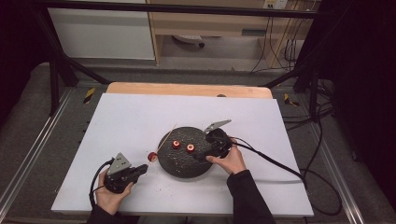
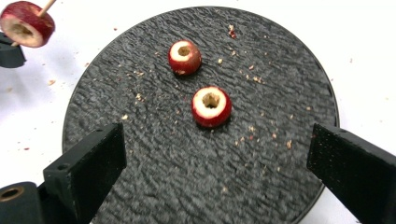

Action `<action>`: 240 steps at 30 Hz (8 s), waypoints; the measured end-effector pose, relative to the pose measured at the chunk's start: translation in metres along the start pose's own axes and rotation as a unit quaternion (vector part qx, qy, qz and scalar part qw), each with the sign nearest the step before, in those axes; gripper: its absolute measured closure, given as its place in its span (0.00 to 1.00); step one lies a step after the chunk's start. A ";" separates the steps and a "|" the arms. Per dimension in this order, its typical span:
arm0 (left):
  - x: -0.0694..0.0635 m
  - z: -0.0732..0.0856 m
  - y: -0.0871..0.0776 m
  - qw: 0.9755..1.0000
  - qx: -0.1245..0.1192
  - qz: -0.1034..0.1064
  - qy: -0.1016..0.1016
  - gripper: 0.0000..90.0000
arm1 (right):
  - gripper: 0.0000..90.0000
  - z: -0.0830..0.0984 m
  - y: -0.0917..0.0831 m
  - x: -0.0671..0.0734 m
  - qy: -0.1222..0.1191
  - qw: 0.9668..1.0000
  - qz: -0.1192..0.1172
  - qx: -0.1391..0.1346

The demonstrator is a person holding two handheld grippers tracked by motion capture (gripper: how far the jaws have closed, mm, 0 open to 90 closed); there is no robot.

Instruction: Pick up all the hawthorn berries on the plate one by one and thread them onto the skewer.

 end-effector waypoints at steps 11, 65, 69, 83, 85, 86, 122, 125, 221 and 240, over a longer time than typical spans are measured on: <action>0.001 0.004 -0.002 1.000 0.001 0.001 -0.001 0.98 | 0.08 -0.023 0.022 0.014 -0.037 0.997 0.021 0.058; 0.005 0.006 -0.003 1.000 0.003 -0.001 -0.003 0.98 | 0.68 -0.044 0.051 0.011 -0.003 0.989 0.027 0.144; 0.004 0.005 -0.003 1.000 0.001 0.000 -0.003 0.98 | 0.68 -0.045 0.046 0.012 0.009 0.990 0.024 0.139; 0.001 0.005 -0.002 1.000 0.004 0.001 0.000 0.98 | 0.68 -0.045 0.020 0.016 0.028 0.995 0.020 0.096; 0.000 0.004 -0.002 1.000 0.004 0.002 0.001 0.98 | 0.68 -0.043 0.016 0.016 0.030 0.995 0.020 0.089; 0.000 0.004 -0.002 1.000 0.004 0.001 0.002 0.98 | 0.68 -0.042 0.014 0.015 0.032 0.996 0.018 0.084; -0.010 0.001 0.001 1.000 -0.004 0.011 0.008 0.98 | 0.69 0.013 -0.017 0.004 0.171 0.967 -0.109 -0.158; -0.011 0.001 0.001 1.000 -0.005 0.011 0.007 0.98 | 0.69 0.017 -0.015 0.004 0.188 0.959 -0.119 -0.177; -0.057 -0.035 0.036 0.998 -0.058 0.006 -0.011 0.98 | 0.69 0.024 0.002 0.003 0.299 0.830 -0.215 -0.418; -0.049 -0.057 0.045 0.998 -0.065 0.011 -0.020 0.98 | 0.69 0.027 -0.002 0.005 0.288 0.842 -0.219 -0.400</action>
Point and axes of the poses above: each handheld gripper's, and its own axes: y roughly forward along the jaws, z roughly out of its underside, x roughly to its left, the point moved 1 cm from there along y, roughly forward along the jaws, and after that the axes turned 15 degrees about y, right-handed, at the moved point
